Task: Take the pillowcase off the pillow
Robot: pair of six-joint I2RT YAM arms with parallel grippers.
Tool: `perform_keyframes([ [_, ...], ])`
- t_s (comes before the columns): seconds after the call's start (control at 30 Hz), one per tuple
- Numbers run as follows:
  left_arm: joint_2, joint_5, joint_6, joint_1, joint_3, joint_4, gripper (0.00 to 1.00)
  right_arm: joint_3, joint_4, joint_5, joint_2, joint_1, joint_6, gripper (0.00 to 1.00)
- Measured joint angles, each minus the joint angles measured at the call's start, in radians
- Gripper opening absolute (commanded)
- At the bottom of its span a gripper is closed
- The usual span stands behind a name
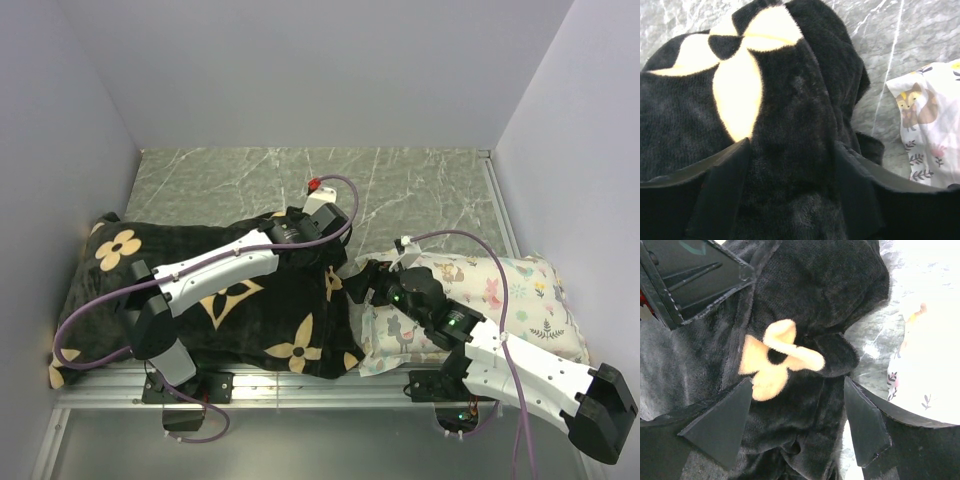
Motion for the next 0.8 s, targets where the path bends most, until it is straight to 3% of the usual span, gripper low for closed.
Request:
perform_keyframes([
  [0.03,0.000,-0.003,-0.001,0.000,0.000,-0.006,0.54,0.000,0.000,0.000,0.000,0.000,0.000,0.80],
  [0.13,0.000,-0.015,-0.006,0.000,0.000,-0.019,0.30,0.000,0.000,0.000,0.002,0.000,0.000,0.80],
  [0.3,-0.003,-0.031,-0.013,0.000,0.000,-0.031,0.03,0.000,0.003,0.000,0.014,0.000,0.000,0.80],
  [0.57,-0.108,-0.077,-0.046,-0.002,-0.005,-0.093,0.00,0.011,0.002,-0.002,0.072,0.000,-0.014,0.80],
  [0.8,-0.375,-0.110,-0.129,-0.002,-0.122,-0.142,0.01,0.074,0.000,-0.004,0.112,0.000,-0.041,0.81],
])
